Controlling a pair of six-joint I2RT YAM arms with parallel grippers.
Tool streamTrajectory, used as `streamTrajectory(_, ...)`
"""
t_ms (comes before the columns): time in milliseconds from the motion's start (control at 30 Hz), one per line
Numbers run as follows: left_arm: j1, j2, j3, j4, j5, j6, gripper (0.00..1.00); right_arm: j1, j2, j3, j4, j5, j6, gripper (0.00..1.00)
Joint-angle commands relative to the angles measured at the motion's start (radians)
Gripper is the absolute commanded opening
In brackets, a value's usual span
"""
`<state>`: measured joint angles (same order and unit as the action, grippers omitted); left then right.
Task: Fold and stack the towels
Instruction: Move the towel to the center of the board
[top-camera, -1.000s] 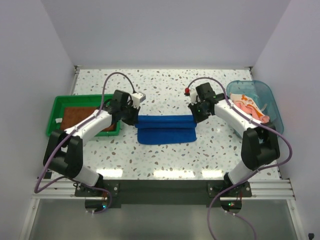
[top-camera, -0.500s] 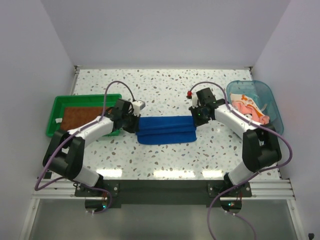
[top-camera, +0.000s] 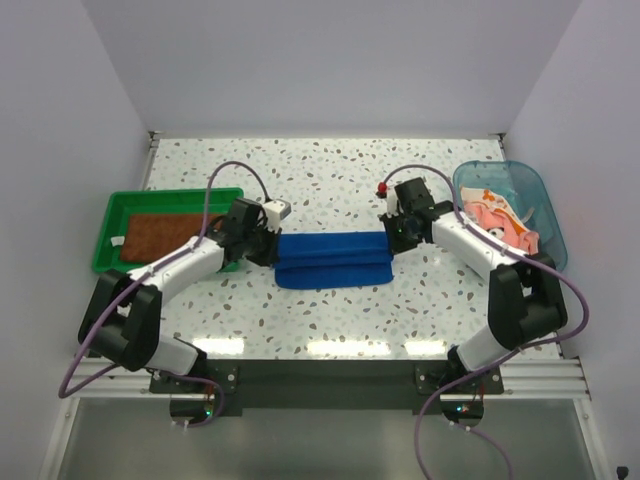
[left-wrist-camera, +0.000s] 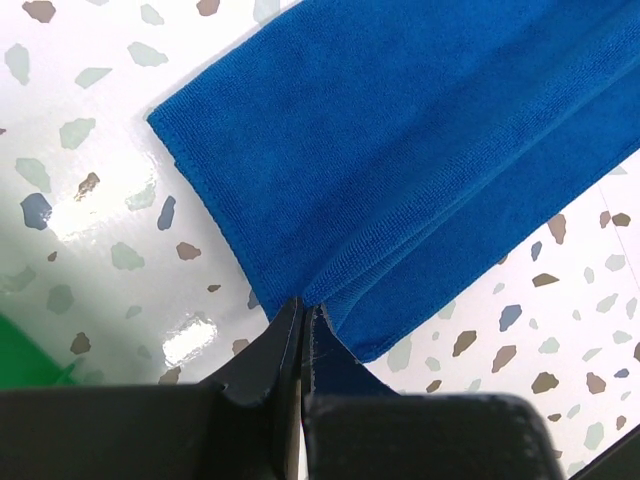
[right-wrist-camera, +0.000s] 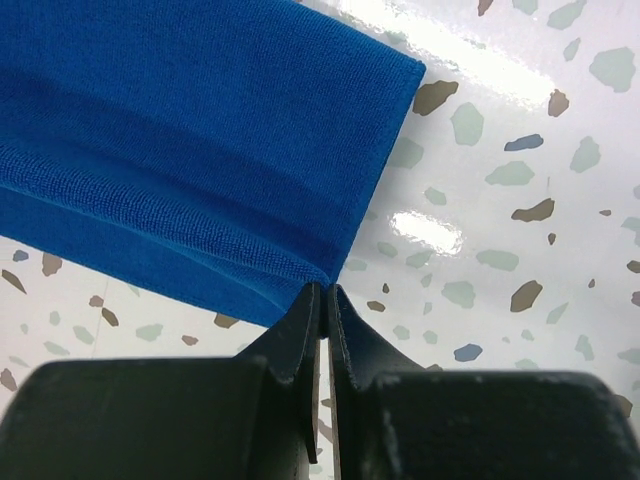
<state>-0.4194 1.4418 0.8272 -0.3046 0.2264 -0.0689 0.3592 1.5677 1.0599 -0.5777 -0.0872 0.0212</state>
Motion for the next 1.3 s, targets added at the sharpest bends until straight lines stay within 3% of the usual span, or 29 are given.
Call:
streamTrajectory(0, 0.002, -0.044, 0.033, -0.021, -0.045, -0.009, 0.0, -0.006, -0.057, 0.026, -0.007, 0.056, 0.011, 0.0)
streamTrajectory(600, -0.019, -0.018, -0.071, 0.028, -0.01, -0.097, 0.01, -0.006, -0.034, -0.072, 0.039, 0.041, 0.075, 0.0)
streamTrajectory(633, -0.021, -0.018, -0.072, 0.025, -0.01, -0.1, 0.03, -0.005, -0.035, -0.074, 0.041, 0.038, 0.077, 0.0)
streamTrajectory(733, -0.03, -0.033, -0.082, 0.021, -0.013, -0.114, 0.24, 0.0, -0.044, -0.086, 0.038, 0.032, 0.086, 0.03)
streamTrajectory(833, -0.039, -0.073, -0.102, 0.001, -0.016, -0.15, 0.4, 0.01, -0.086, -0.119, 0.035, 0.015, 0.105, 0.19)
streamTrajectory(933, -0.048, -0.158, -0.138, -0.01, 0.008, -0.213, 0.63, 0.024, -0.161, -0.169, 0.021, -0.023, 0.138, 0.32)
streamTrajectory(1033, -0.056, -0.288, -0.189, -0.008, 0.019, -0.291, 0.73, 0.052, -0.266, -0.213, -0.004, -0.063, 0.183, 0.42)
streamTrajectory(1133, -0.059, -0.402, -0.22, -0.005, 0.007, -0.35, 0.74, 0.066, -0.362, -0.236, -0.028, -0.066, 0.223, 0.5)
streamTrajectory(1267, -0.059, -0.423, -0.177, 0.027, 0.011, -0.411, 0.73, 0.066, -0.39, -0.207, 0.013, -0.049, 0.273, 0.51)
